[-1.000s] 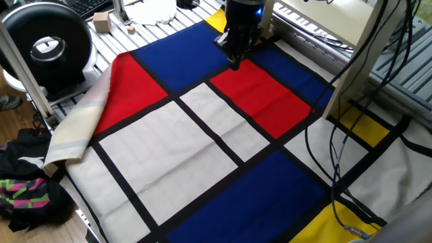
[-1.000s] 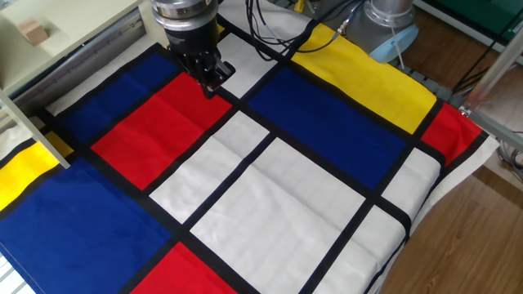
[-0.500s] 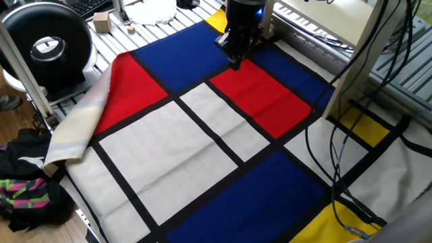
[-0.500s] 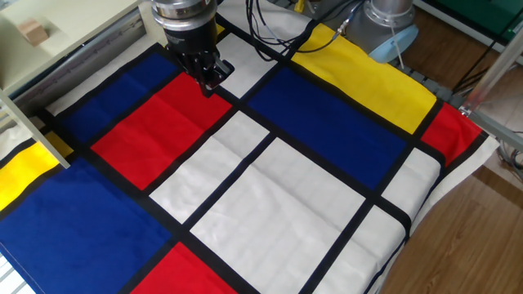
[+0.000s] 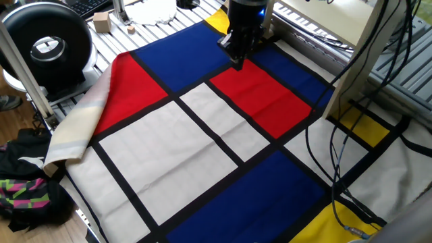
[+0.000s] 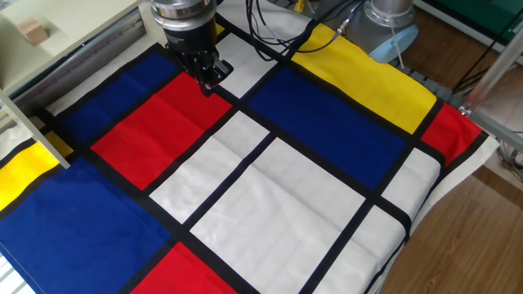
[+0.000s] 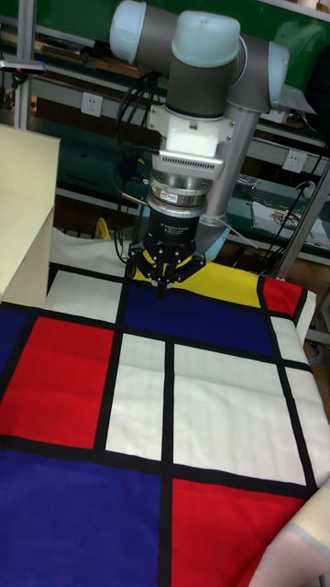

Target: Take the object down from the shelf

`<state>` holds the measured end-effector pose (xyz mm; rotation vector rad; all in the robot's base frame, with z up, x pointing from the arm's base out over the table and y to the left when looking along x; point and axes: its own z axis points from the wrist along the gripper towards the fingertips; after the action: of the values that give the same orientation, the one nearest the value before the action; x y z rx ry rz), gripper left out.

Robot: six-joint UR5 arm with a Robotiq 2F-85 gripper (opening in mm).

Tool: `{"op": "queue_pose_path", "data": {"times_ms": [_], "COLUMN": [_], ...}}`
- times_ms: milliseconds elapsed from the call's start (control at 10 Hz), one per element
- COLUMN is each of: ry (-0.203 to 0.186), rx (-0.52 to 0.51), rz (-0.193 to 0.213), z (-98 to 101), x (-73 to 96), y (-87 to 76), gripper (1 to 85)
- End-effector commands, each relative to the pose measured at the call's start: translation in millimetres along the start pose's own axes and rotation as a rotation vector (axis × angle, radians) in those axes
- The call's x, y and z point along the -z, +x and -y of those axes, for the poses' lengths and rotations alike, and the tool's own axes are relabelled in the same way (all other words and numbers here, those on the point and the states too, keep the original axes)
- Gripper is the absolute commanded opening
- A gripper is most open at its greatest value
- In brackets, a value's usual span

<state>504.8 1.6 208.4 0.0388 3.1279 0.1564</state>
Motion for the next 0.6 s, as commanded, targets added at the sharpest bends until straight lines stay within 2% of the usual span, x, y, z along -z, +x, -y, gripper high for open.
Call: {"op": "queue_pose_path", "data": {"times_ms": [0, 200, 300, 500], "ry": [-0.032, -0.023, -0.03, -0.006], "rx": [-0.02, 0.011, 0.037, 0.122], "rz": [0.05, 0.055, 0.035, -0.027], "z": [-7.8, -5.8, -7.7, -0.9], "x": [1.7, 1.8, 1.6, 1.4], "y": [-12.9, -14.1, -8.8, 7.2], "gripper": [1.0, 1.0, 3.0, 20.7]}}
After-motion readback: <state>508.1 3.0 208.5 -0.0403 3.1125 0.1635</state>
